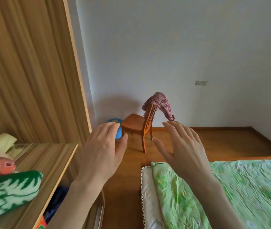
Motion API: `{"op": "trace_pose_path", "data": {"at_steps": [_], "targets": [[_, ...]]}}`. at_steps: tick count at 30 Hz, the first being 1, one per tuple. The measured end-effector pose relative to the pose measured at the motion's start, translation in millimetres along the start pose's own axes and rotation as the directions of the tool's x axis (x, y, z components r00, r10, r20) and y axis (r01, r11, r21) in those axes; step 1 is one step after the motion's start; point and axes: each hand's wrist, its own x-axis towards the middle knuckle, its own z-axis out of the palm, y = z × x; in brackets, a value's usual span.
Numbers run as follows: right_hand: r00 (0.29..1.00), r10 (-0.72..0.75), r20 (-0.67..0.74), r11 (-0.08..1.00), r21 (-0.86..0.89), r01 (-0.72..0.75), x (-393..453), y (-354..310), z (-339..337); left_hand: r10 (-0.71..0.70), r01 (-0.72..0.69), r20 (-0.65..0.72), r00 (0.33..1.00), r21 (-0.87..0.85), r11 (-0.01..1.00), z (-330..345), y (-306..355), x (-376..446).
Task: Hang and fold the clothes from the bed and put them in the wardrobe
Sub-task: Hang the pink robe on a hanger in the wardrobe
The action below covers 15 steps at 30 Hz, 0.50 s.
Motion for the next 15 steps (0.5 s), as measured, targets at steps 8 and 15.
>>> {"op": "trace_pose_path", "data": {"at_steps": [8,15], "targets": [[0.997,0.061,-0.039,0.996,-0.056,-0.063,109.0,14.6,67.5,0.027,-0.032,-0.050,0.998,-0.089,0.996,75.4,-50.1,121.8],[0.991,0.134,-0.028,0.989,-0.055,-0.135,175.0,31.3,121.8,0.072,-0.072,-0.005,0.997,-0.106,0.992,125.9,-78.9,192.5]]}}
